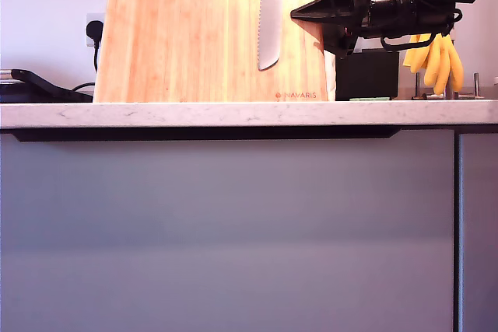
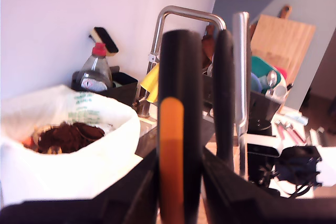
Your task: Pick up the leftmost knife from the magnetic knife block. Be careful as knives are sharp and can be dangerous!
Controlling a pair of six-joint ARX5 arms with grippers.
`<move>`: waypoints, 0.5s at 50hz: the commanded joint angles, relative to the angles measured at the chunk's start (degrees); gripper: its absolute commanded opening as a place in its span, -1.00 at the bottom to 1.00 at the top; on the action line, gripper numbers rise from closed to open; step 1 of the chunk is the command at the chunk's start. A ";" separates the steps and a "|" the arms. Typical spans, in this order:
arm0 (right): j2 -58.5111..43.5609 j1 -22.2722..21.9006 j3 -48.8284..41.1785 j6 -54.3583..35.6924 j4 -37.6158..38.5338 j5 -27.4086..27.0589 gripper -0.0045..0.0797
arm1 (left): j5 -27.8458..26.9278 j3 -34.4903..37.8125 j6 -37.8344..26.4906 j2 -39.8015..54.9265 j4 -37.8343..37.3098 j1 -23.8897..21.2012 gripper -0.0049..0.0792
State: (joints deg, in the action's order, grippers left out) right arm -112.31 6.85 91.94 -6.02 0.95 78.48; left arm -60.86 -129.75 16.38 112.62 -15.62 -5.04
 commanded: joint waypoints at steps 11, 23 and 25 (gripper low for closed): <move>-1.86 0.59 -1.38 -0.07 0.13 -1.09 -0.92 | -1.27 -0.79 5.14 0.85 -1.14 1.42 -0.94; -1.86 0.59 -1.38 -0.13 0.13 -1.14 -0.92 | -4.42 -0.85 9.33 0.85 -2.14 2.25 -0.94; -1.86 0.59 -1.38 -0.15 0.13 -1.14 -0.92 | -4.96 -0.87 9.33 0.85 -2.54 2.36 -0.94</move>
State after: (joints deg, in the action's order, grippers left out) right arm -112.31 6.85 91.94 -6.04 0.95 78.46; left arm -64.40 -130.08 24.77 112.62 -17.65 -2.48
